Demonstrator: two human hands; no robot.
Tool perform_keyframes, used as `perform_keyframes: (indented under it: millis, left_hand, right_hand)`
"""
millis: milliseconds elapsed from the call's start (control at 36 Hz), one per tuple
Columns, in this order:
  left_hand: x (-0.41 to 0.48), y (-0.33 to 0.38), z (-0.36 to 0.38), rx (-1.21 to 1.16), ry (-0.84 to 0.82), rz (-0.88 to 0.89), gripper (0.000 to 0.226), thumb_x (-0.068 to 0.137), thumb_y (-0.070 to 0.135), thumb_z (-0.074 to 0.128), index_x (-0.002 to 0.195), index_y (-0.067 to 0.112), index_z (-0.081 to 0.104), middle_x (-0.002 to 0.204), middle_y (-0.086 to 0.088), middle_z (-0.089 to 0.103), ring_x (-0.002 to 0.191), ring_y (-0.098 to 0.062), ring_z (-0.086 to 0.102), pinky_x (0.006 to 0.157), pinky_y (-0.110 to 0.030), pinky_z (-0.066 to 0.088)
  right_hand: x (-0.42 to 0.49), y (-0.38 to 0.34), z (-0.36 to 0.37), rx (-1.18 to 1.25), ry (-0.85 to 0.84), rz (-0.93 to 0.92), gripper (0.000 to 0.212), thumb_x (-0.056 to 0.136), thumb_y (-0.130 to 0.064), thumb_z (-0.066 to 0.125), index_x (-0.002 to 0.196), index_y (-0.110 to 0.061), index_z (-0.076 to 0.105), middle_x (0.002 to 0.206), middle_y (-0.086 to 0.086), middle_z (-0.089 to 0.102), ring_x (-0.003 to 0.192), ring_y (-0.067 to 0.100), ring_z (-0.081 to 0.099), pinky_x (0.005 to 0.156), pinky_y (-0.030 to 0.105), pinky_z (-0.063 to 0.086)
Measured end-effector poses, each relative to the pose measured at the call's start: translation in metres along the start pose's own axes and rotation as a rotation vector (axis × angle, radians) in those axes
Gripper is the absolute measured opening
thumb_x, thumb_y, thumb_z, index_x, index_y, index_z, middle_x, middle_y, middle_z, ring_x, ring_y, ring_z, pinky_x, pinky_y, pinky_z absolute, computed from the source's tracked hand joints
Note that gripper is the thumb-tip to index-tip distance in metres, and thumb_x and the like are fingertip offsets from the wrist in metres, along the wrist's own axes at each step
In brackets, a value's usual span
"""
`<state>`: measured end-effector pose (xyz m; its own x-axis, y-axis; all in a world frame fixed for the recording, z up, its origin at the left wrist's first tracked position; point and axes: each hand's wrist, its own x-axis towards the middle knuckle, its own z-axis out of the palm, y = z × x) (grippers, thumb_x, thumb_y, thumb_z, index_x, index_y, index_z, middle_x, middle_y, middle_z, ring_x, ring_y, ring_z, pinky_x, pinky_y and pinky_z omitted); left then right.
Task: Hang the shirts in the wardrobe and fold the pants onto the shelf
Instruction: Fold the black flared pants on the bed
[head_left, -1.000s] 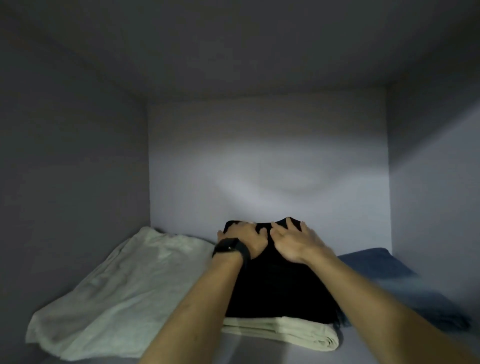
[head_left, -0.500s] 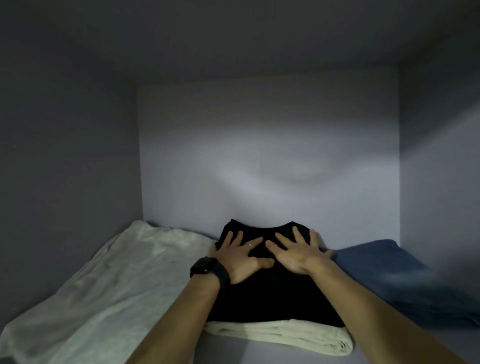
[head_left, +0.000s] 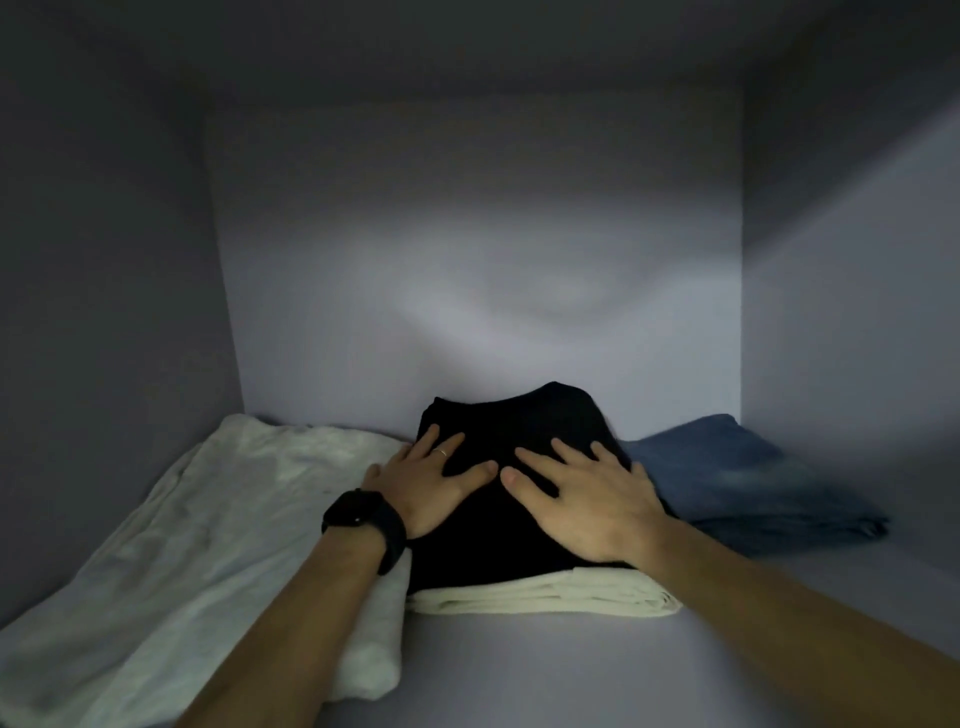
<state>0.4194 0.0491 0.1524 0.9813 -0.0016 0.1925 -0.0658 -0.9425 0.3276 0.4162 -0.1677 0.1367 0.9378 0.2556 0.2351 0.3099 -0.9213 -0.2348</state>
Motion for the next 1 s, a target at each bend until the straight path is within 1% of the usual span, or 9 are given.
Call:
perform_keyframes:
  millis: [111,194,306,389,444,500,639,861,1000]
  left_hand:
    - [0.0,-0.001,0.003,-0.015,-0.012,0.001,0.108,0.06,0.101,0.02,0.155,0.05,0.014,0.166,0.02,-0.001,0.153,-0.016,0.012,0.122,-0.052,0.01]
    - [0.001,0.002,-0.001,-0.033,-0.006,0.0,0.098,0.07,0.096,0.027,0.155,0.048,0.017,0.166,0.019,0.002,0.153,-0.017,0.016,0.121,-0.052,0.013]
    - [-0.005,0.006,-0.005,-0.042,0.071,0.027,0.076,0.089,0.08,0.031,0.155,0.043,0.025,0.166,0.017,0.009,0.15,-0.017,0.023,0.122,-0.046,0.018]
    - [-0.024,0.011,-0.006,-0.055,0.136,0.039,0.06,0.101,0.064,0.023,0.155,0.038,0.031,0.166,0.012,0.017,0.149,-0.017,0.027,0.121,-0.036,0.021]
    - [-0.041,0.018,-0.006,-0.064,0.139,0.057,0.057,0.104,0.057,0.017,0.155,0.037,0.032,0.165,0.009,0.02,0.149,-0.017,0.026,0.122,-0.035,0.02]
    - [-0.063,0.023,-0.007,-0.067,0.159,0.081,0.055,0.105,0.054,0.017,0.155,0.036,0.032,0.165,0.006,0.023,0.149,-0.018,0.025,0.123,-0.038,0.02]
    - [-0.125,0.023,-0.002,0.015,0.259,0.106,0.057,0.102,0.051,0.038,0.156,0.035,0.028,0.165,0.004,0.022,0.149,-0.021,0.024,0.121,-0.041,0.023]
    - [-0.254,0.034,0.027,0.0,0.3,0.007,0.058,0.099,0.046,0.048,0.153,0.034,0.034,0.16,0.003,0.032,0.145,-0.021,0.029,0.119,-0.043,0.027]
    - [-0.347,0.039,0.057,0.006,0.397,-0.073,0.053,0.099,0.05,0.046,0.151,0.037,0.038,0.159,0.008,0.034,0.146,-0.019,0.03,0.119,-0.045,0.025]
  right_hand:
    - [-0.002,-0.003,0.003,0.022,0.015,0.018,0.084,0.072,-0.095,-0.003,0.149,-0.064,0.009,0.167,-0.016,0.012,0.155,0.028,0.007,0.121,0.06,0.009]
    - [-0.004,-0.006,0.003,0.035,0.05,0.03,0.084,0.075,-0.093,0.0,0.151,-0.061,0.017,0.166,-0.015,0.019,0.154,0.026,0.012,0.122,0.056,0.013]
    - [-0.014,-0.012,0.006,0.0,0.159,0.064,0.068,0.093,-0.077,0.007,0.152,-0.052,0.028,0.164,-0.009,0.029,0.151,0.025,0.021,0.121,0.051,0.014]
    - [-0.031,-0.014,0.0,-0.017,0.175,0.064,0.058,0.102,-0.063,0.009,0.155,-0.046,0.028,0.164,-0.002,0.03,0.15,0.024,0.023,0.121,0.046,0.013]
    - [-0.045,-0.012,-0.007,0.001,0.171,0.064,0.055,0.104,-0.058,0.012,0.156,-0.045,0.027,0.165,-0.001,0.027,0.151,0.024,0.02,0.122,0.045,0.012]
    - [-0.062,-0.01,-0.015,0.012,0.169,0.05,0.052,0.105,-0.055,0.021,0.156,-0.046,0.026,0.166,-0.002,0.025,0.152,0.024,0.018,0.124,0.045,0.012]
    - [-0.12,-0.004,-0.026,0.121,0.255,-0.051,0.049,0.104,-0.049,0.04,0.153,-0.047,0.033,0.164,-0.007,0.028,0.152,0.021,0.018,0.124,0.043,0.018]
    - [-0.23,0.014,-0.013,0.298,0.443,-0.245,0.043,0.1,-0.045,0.053,0.143,-0.044,0.052,0.156,-0.014,0.041,0.148,0.012,0.024,0.118,0.022,0.014]
    - [-0.293,0.016,0.02,0.415,0.475,-0.336,0.045,0.097,-0.052,0.048,0.14,-0.042,0.056,0.15,-0.018,0.044,0.146,0.012,0.029,0.118,0.025,0.017]
